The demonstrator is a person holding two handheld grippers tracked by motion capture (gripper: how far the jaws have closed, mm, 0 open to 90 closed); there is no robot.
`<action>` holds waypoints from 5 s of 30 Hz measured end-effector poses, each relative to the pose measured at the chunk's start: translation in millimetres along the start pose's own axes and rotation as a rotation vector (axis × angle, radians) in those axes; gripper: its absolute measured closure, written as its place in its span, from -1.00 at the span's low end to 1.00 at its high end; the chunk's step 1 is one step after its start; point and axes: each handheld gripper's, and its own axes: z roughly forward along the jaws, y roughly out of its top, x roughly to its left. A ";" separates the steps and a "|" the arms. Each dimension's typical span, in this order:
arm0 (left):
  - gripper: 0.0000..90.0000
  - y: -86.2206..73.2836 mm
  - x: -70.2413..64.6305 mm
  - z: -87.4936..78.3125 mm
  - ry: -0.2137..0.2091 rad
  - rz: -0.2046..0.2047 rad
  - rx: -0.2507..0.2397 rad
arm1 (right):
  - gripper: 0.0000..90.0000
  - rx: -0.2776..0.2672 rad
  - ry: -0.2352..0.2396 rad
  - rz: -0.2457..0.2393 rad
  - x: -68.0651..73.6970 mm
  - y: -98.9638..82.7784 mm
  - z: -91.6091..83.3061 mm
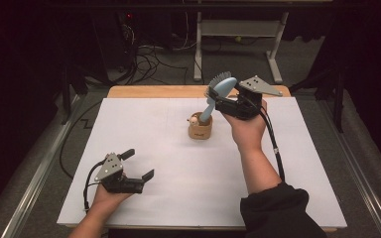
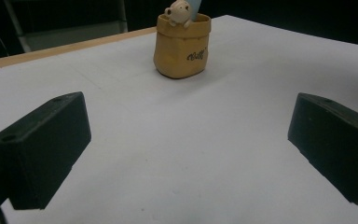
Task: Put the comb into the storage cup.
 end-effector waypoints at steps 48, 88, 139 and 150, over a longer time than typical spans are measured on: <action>-1.00 0.3 -1.3 -0.3 0.003 0.018 0.003 | -0.54 0.050 0.013 0.011 5.3 -31.9 28.0; -1.00 0.3 -1.7 0.1 -0.008 0.019 0.009 | -0.56 0.075 -0.004 0.064 -2.5 -42.6 37.6; -1.00 0.5 -2.1 1.0 -0.017 0.011 0.017 | -0.68 0.101 -0.067 0.132 -28.0 -58.2 17.1; -1.00 0.4 -2.5 1.5 -0.019 0.014 0.022 | -0.71 0.112 -0.078 0.119 -29.4 -60.2 12.3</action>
